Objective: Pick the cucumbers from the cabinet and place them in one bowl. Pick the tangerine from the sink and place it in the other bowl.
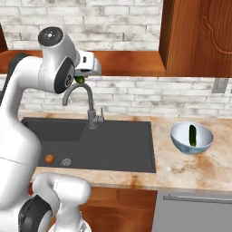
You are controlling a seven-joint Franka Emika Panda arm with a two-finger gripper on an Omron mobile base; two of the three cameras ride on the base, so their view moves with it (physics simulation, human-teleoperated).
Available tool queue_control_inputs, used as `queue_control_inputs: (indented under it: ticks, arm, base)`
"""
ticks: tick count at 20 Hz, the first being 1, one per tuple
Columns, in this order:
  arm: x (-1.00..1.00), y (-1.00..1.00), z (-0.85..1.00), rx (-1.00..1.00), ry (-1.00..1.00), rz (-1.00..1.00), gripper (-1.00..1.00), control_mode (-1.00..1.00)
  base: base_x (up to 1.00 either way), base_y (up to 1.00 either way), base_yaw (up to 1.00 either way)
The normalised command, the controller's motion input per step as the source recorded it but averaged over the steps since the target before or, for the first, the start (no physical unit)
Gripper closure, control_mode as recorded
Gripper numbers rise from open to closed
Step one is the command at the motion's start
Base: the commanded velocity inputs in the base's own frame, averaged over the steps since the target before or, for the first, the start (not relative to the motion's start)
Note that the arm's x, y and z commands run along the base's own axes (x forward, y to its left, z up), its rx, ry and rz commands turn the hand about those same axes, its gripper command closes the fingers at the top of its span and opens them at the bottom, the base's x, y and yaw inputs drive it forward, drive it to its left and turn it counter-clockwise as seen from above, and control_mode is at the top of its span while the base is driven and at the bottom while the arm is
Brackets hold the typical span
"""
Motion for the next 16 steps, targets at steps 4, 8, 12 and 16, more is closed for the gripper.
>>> queue_control_inputs:
  ticks: [4,8,12,16]
  arm:
    - [-0.74,-0.07,0.0,0.0,0.08,0.0,1.0,-1.0]
    - [-0.73,-0.01,-0.25,-0.01,0.05,-0.01,1.0,-1.0]
    - [-0.49,0.0,-0.19,-0.04,0.01,-0.12,1.0,-1.0]
    - [-0.28,0.0,-0.11,-0.02,0.01,-0.22,1.0,-1.0]
  base:
    - [0.0,0.0,0.0]
    - [0.0,0.0,0.0]
    - [0.0,0.0,0.0]
    - [0.0,0.0,0.0]
